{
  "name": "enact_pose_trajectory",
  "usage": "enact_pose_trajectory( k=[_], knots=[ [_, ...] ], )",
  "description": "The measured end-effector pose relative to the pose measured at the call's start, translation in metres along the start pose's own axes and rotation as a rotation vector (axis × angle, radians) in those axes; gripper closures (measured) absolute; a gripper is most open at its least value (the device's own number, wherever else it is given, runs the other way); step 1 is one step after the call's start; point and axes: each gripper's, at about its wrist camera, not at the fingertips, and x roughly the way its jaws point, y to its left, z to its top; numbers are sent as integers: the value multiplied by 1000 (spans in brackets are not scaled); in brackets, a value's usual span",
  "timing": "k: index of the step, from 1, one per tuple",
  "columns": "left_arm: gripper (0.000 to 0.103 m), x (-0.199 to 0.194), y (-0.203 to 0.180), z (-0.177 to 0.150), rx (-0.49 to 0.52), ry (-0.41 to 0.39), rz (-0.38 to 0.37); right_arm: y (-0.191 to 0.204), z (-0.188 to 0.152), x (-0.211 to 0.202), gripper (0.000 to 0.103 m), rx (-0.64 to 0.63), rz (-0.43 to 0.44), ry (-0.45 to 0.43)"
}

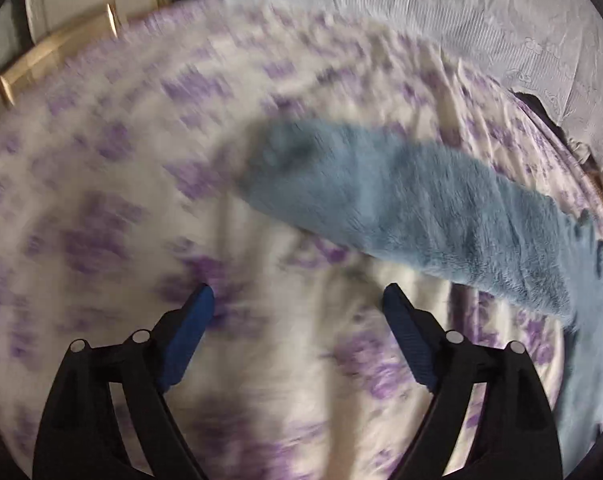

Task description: Fold small clothes

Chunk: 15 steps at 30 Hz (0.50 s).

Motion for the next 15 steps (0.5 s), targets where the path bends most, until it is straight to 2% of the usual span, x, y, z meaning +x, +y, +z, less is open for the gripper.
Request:
enact_pose_trajectory(
  k=[2,4,7,8,9,11,12,13,15],
  knots=[
    [11,8,-4,8,-39,2,-14,-11,13,-10,11,51,5,-32],
    [10,15,-4,20,-82,2,-26,-32,33,-17,11,131,-35,-71],
    [11,22,2,32,-192,-17,-20,-87,67,-23,11,326,-149,-150],
    [21,22,4,36,-199,-39,0,-116,77,-26,11,424,-197,-182],
    [38,22,1,39,-183,-66,32,-136,80,-27,11,496,-224,-203],
    [56,22,-1,41,-165,-91,22,-179,82,-32,14,673,-255,-265],
    [63,20,-1,41,-166,-102,18,-193,82,-32,21,722,-250,-281],
    [65,18,0,41,-169,-114,21,-206,83,-31,27,770,-241,-300],
    [63,17,4,42,-185,-123,11,-227,89,-33,29,864,-221,-363]
  ],
)
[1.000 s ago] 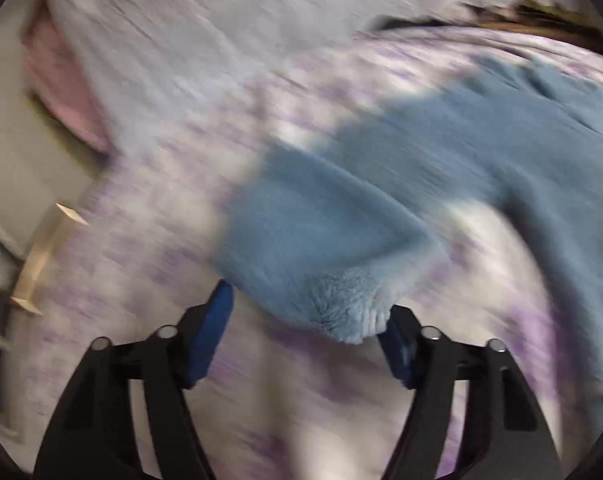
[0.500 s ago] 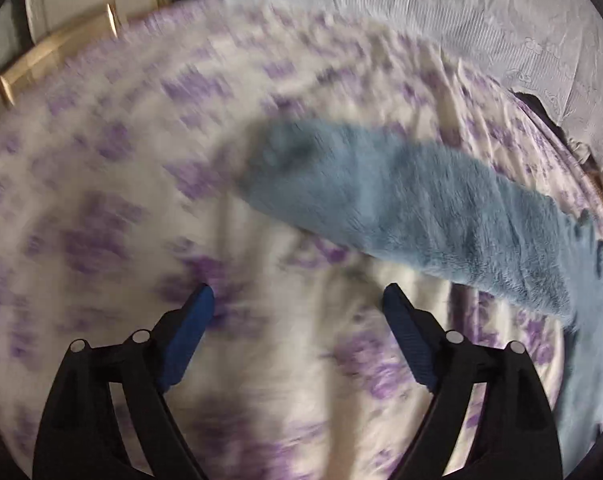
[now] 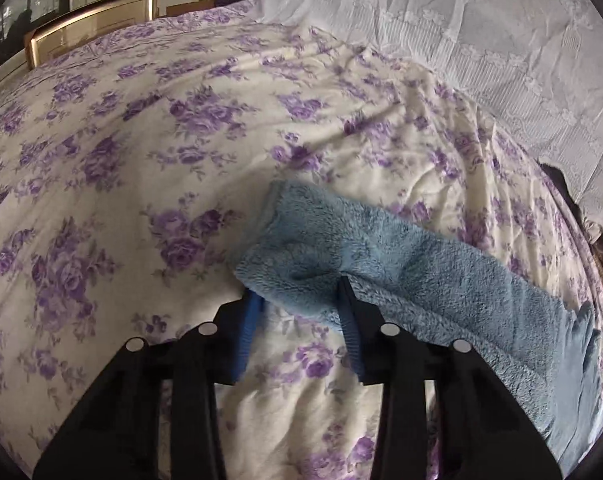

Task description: Fold small clothes

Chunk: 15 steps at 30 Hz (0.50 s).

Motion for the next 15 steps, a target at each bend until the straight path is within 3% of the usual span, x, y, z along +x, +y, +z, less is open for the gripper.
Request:
enact_pose_trajectory(
  k=[1,3,5,7,11,13,15],
  knots=[
    [61,-1,4,-1,-12,8,-7,-3,6,2,29,45,11,-20],
    [46,-14,18,-10,-44,13,6,-10,18,10,29,146,35,-73],
    [40,-26,24,-18,-50,1,44,-17,29,16,29,234,49,-140],
    [40,-44,23,-29,-44,-30,77,-18,34,17,27,250,47,-190],
    [39,-79,-16,-51,54,-61,15,-7,30,22,23,65,68,-264],
    [32,-93,-59,-65,150,-62,-33,5,32,29,22,-30,40,-270],
    [18,-100,-113,-82,265,-34,-99,5,34,29,22,-42,37,-251]
  ],
)
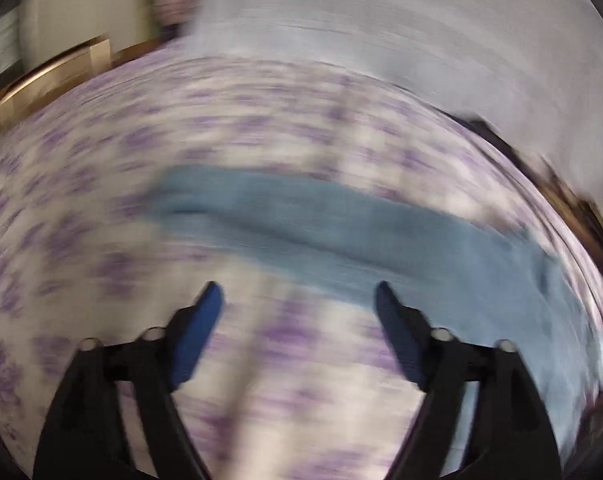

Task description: Fold small clothes

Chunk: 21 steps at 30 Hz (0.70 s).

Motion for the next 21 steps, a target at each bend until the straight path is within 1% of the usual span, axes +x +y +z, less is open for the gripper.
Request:
enact_pose_trajectory(
  k=[1,2,4,5,6,7,9,12,13,15,16,17,18,20,21],
  knots=[
    [17,2,-37,-3,73,24,-50,0,0,1,28,5,6,3],
    [17,4,-75,-7,139,43,-94,-2,1,0,31,8,4,5],
    [17,9,-137,-18,234,66,-133,-11,2,-4,59,35,1,11],
    [17,11,-165,-25,274,76,-145,-18,2,-4,64,67,11,12],
    [17,15,-200,-33,326,89,-154,-29,4,-5,72,118,27,17],
    [17,18,-223,-40,359,101,-161,-36,5,-5,77,149,40,20],
    [17,24,-269,-57,415,133,-191,-43,7,-2,78,198,64,24],
    [17,31,-315,-78,484,147,-202,-52,9,0,75,254,99,12],
    [17,37,-332,-86,525,153,-198,-56,9,-3,75,269,109,6],
    [16,49,-351,-104,570,162,-175,-61,10,-2,75,296,134,-4],
    [15,60,-356,-111,583,176,-157,-63,12,-4,77,289,137,-2],
    [7,66,-359,-116,595,166,-140,-60,13,-2,79,273,129,1],
    [4,70,-357,-118,593,143,-140,-56,14,-1,85,248,114,2],
    [4,71,-348,-115,575,132,-184,-51,13,2,89,216,101,7],
    [5,69,-345,-113,571,133,-197,-45,13,0,91,196,114,8]
  ],
)
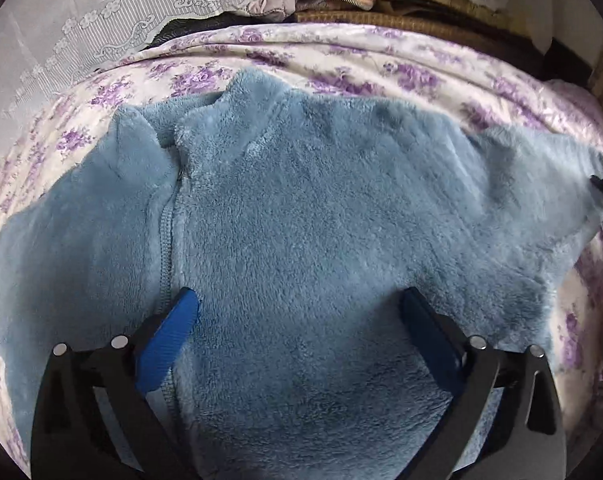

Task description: Fold small clothes

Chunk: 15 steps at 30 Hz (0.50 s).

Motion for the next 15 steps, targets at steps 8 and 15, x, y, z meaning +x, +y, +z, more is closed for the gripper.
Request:
enact_pose_trajectory(
  k=[8,15],
  knots=[
    [5,-37,49,-2,-93,-83,-34,94,-37,-11,92,-356,110,77],
    [5,-48,106,0,-245,-70,-22,134,-73,-21,92,-495,190,186]
  ],
)
